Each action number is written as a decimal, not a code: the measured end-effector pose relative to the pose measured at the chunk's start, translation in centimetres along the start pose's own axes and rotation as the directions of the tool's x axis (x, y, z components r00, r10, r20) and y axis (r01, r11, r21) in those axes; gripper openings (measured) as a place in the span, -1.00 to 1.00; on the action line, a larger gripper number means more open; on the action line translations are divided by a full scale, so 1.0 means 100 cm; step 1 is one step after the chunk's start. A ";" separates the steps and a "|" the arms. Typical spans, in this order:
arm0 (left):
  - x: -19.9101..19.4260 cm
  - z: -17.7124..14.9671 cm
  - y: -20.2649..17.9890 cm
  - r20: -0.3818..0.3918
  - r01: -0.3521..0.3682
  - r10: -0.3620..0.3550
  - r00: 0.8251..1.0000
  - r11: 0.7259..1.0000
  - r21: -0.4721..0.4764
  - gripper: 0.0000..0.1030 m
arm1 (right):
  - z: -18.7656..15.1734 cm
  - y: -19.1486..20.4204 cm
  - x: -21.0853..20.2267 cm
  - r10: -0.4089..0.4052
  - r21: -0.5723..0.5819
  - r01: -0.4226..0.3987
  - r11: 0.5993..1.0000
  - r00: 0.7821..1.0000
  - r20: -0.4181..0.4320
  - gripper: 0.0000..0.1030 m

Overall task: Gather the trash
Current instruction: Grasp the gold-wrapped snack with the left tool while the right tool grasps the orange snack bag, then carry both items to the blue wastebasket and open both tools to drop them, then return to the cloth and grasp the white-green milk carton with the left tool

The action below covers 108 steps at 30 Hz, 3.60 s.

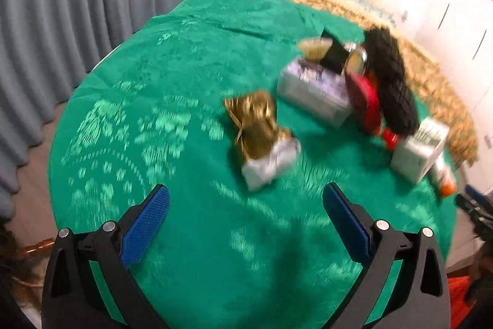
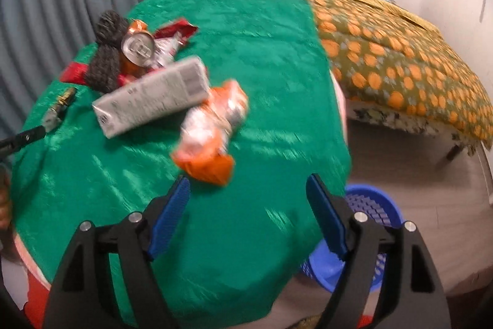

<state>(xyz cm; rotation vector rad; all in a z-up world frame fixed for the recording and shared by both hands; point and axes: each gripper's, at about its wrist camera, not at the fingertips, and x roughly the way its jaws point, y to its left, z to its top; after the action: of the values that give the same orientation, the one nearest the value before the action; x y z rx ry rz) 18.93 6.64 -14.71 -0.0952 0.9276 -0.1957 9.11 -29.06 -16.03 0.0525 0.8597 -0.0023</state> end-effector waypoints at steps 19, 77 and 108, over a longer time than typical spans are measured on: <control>0.014 -0.002 -0.025 -0.119 0.110 -0.094 0.988 0.984 0.141 -0.18 | 0.003 -0.004 0.021 0.136 -0.063 -0.147 0.987 0.979 -0.154 -0.18; 0.126 -0.111 -0.483 -0.423 0.515 -0.350 0.836 0.766 0.384 0.36 | -0.074 -0.305 0.002 -0.114 0.380 0.155 0.912 0.985 -0.128 0.38; -0.012 -0.024 -0.196 -0.069 0.287 -0.298 0.952 0.797 0.532 0.82 | -0.031 -0.015 -0.033 0.021 0.010 -0.023 1.000 0.986 0.165 0.61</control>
<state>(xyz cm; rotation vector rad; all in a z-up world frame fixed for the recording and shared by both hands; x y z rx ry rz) 13.84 -12.30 -11.91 0.2844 0.8054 -0.7397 4.61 -30.47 -15.64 0.0718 0.6933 0.0089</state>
